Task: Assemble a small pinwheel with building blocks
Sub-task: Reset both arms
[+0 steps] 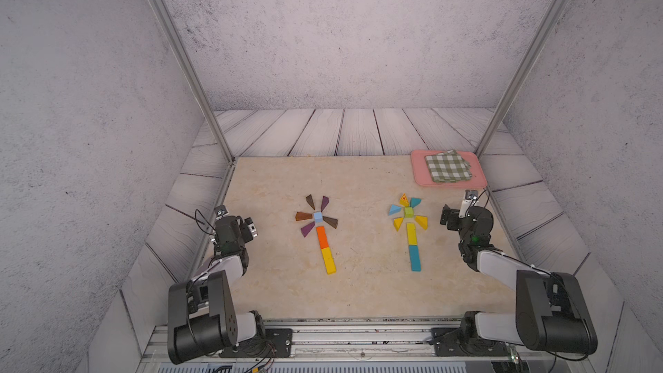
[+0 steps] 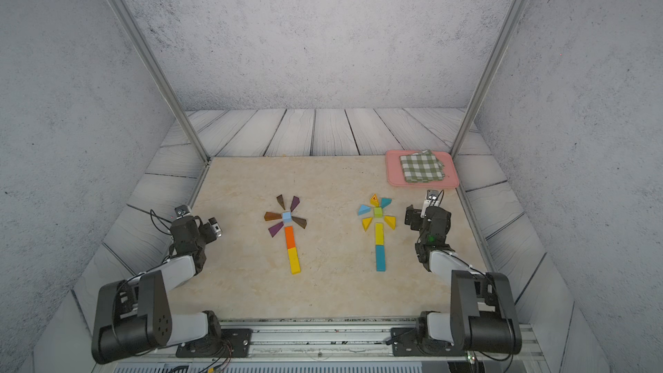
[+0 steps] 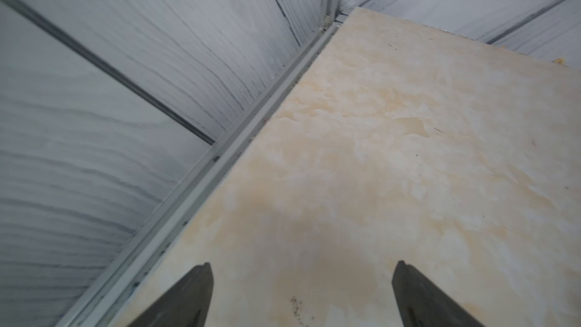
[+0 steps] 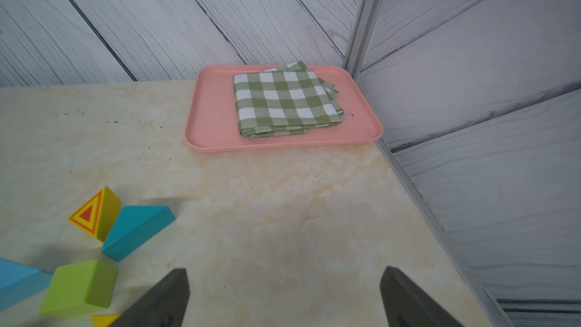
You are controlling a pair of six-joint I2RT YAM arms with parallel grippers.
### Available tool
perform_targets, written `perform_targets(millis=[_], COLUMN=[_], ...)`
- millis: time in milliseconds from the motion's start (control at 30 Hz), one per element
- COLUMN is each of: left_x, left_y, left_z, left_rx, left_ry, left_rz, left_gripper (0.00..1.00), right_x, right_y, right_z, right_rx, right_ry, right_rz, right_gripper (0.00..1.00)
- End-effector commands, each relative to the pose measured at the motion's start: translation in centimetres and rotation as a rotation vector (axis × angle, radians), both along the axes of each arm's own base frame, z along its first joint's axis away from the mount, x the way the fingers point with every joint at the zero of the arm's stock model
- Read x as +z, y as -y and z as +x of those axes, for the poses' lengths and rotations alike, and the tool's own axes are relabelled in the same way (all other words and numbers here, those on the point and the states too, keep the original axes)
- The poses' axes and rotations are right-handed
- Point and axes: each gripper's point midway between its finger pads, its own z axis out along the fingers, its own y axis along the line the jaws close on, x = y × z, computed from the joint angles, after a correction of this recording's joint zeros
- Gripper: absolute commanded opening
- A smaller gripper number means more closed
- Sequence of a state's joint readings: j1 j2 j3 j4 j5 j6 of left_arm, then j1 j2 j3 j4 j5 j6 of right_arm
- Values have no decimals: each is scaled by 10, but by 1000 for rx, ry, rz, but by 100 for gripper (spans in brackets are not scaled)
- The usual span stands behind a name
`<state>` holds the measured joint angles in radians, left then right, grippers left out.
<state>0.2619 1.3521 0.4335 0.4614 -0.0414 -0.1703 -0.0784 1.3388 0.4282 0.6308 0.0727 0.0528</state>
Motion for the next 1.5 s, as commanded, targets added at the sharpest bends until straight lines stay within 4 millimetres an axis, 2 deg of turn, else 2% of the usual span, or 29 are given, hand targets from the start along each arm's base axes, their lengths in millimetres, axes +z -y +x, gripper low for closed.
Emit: perform_targets(millis=[0,133,267,333,433,533,600,667,733,833,933,1067,1133,1167,1200,1267,1333,1367,1433,1467], left_x=[31,33,35,42,43,29,25,26,29,32,44,41,30,30,30,44,29,28,10,13], left_y=[31,34,46,50,38,32,46,53,50,36,38,38,31,30,39,71,74,87,110,115], left_z=[31,28,29,21,9,31,42,42,37,15,1,18,28,32,33,37,42,46,48,52], left_rx=[-223,-240,-308,-314,-209,-211,-311,-351,-328,-223,-227,-251,-223,-197,-229,-423,-382,-441,-507,-506], left_ry=[119,125,139,185,212,87,51,63,81,100,206,206,121,146,214,300,225,221,154,215], left_rz=[-22,-18,-18,23,45,-2,-28,-34,-22,-2,14,-7,-55,-123,-171,-106,-34,-9,86,115], left_gripper=[96,96,96,96,96,96,96,96,96,96,96,96,96,96,96,96,96,96,96,96], right_x=[-18,-35,-40,-40,-39,-39,-39,-39,-39,-39,-40,-39,-40,-39,-40,-40,-40,-39,-39,-40], right_y=[-39,-40,-36,-36,-36,-36,-37,-37,-37,-37,-37,-37,-37,-37,-38,-37,-37,-37,-37,-37], right_z=[1,11,18,18,17,17,18,18,18,18,17,18,18,18,17,18,18,18,18,18], right_rx=[227,218,155,157,157,155,156,156,155,154,155,156,157,156,158,155,155,155,155,156], right_ry=[16,13,-68,-64,-59,-60,-61,-61,-62,-62,-63,-63,-63,-63,-64,-63,-64,-63,-62,-64], right_rz=[110,92,63,62,60,61,60,60,58,59,59,58,56,57,56,57,57,57,56,56], right_gripper=[99,99,99,99,99,99,99,99,99,99,99,99,99,99,99,99,99,99,99,99])
